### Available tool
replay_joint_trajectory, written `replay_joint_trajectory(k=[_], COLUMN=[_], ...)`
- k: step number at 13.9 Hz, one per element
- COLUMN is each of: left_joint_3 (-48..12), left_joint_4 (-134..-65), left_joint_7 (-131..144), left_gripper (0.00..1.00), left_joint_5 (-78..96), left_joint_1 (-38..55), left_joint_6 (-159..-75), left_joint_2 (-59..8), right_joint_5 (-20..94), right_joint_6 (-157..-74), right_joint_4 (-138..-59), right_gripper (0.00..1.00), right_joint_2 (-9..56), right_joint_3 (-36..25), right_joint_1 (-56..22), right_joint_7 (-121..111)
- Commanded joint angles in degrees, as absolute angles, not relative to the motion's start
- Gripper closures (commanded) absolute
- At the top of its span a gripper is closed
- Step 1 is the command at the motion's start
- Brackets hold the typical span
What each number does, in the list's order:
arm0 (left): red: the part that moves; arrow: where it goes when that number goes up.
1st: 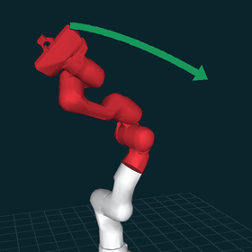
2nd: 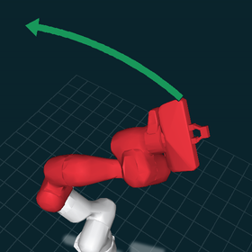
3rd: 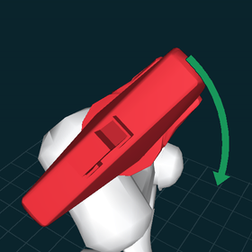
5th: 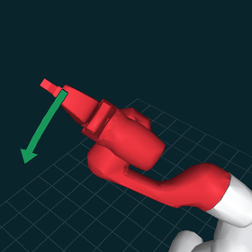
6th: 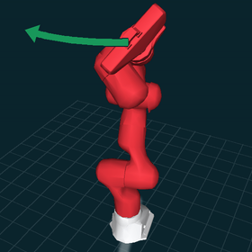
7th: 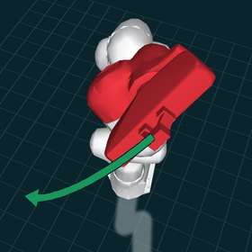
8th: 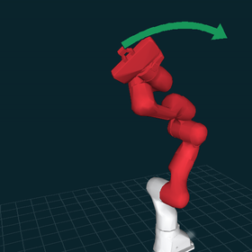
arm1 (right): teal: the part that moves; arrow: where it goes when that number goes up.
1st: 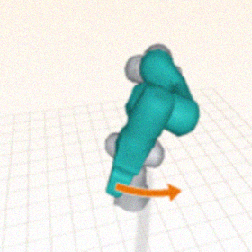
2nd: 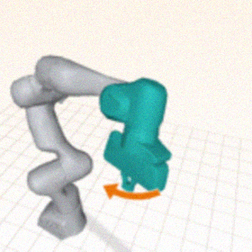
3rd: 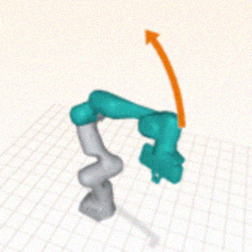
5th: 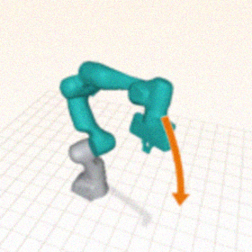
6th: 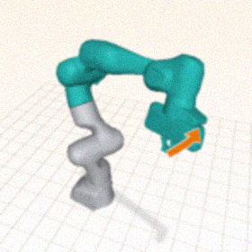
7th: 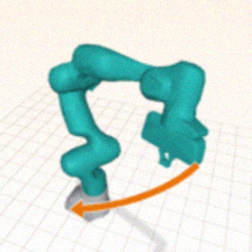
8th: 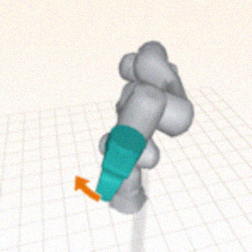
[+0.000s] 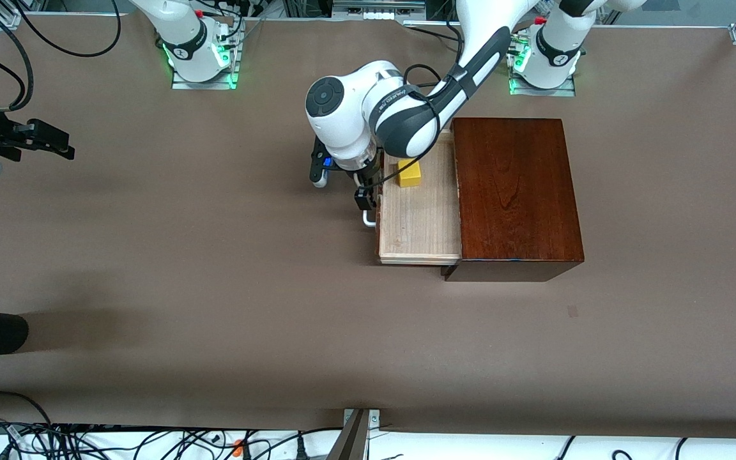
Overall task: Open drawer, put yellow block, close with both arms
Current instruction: 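Push the drawer shut into the box with the left gripper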
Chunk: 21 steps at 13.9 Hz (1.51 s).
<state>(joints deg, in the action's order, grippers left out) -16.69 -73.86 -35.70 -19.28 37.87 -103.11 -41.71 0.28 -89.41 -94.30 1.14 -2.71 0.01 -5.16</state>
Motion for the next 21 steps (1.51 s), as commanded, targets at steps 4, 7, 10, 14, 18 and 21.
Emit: replay_joint_trajectory(k=[4,7,10,14,18,21], left_joint_3=[-15.9,-15.9,-15.9,-15.8,-15.9,-15.8], left_joint_4=[-77.1,-77.7,-80.0,-80.9,-80.9,-80.9], left_joint_7=[-37.4,-37.4,-37.4,-37.4,-37.4,-37.4], left_gripper=[0.0,0.0,0.0,0.0,0.0,0.0], left_joint_5=[-22.6,-22.6,-22.6,-22.6,-22.7,-22.7], left_joint_1=[35.5,35.0,33.8,33.3,31.5,30.0], left_joint_6=[-93.4,-92.4,-91.8,-89.7,-86.5,-84.4], left_joint_2=[-38.5,-38.4,-37.7,-37.7,-37.2,-37.2], right_joint_5=[0.6,0.6,0.6,0.6,0.6,0.6], right_joint_6=[-87.8,-87.8,-87.8,-87.8,-87.8,-87.8], right_joint_4=[-92.9,-92.9,-92.9,-92.9,-92.9,-92.9], right_gripper=[0.0,0.0,0.0,0.0,0.0,0.0], right_joint_2=[1.3,1.4,1.3,1.3,1.3,1.3], right_joint_3=[-2.2,-2.2,-2.2,-2.2,-2.2,-2.2], right_joint_1=[1.0,1.0,1.0,1.0,1.0,1.0], right_joint_7=[-5.6,-5.6,-5.5,-5.5,-5.5,-5.5])
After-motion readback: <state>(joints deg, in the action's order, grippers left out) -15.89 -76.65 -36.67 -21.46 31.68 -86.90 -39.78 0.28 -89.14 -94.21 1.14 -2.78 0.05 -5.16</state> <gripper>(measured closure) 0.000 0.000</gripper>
